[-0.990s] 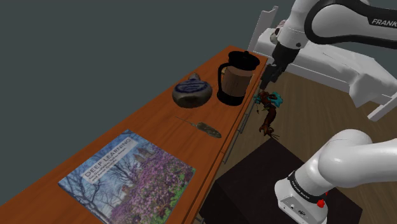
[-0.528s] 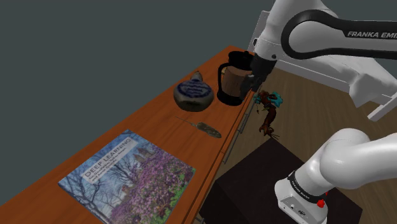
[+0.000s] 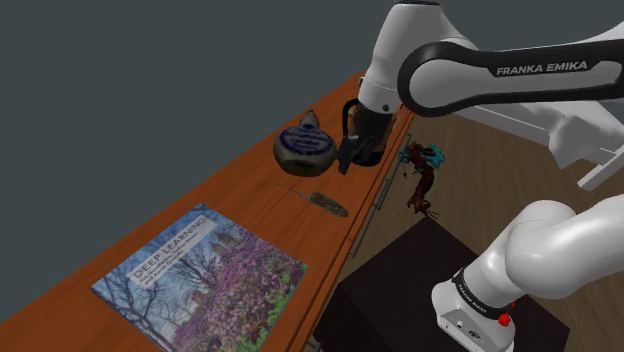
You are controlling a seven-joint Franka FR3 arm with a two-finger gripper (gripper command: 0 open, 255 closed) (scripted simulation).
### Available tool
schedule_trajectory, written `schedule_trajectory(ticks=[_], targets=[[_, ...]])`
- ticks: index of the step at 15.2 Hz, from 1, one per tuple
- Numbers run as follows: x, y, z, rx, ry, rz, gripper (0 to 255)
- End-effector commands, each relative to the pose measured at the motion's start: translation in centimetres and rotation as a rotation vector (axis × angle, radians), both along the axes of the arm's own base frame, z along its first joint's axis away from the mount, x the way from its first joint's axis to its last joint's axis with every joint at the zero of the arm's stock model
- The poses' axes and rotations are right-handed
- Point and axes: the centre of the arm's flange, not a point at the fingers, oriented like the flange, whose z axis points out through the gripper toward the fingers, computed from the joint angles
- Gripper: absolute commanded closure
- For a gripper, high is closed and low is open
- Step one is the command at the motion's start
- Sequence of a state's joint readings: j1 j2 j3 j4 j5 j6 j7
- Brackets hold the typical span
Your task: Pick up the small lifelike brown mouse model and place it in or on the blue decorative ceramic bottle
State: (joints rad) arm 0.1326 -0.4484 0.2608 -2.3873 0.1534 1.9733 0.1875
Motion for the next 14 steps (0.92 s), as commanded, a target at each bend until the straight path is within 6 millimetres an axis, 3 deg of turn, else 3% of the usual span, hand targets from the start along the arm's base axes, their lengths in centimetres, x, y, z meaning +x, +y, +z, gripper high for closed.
schedule_trajectory(ticks=[1,7,14], targets=[[0.6,2.2,-1.1,0.013,0.001,0.003,0],[2.4,8.5,-3.7,0.045,0.006,0.014,0],[2.4,8.8,-7.3,0.045,0.006,0.014,0]])
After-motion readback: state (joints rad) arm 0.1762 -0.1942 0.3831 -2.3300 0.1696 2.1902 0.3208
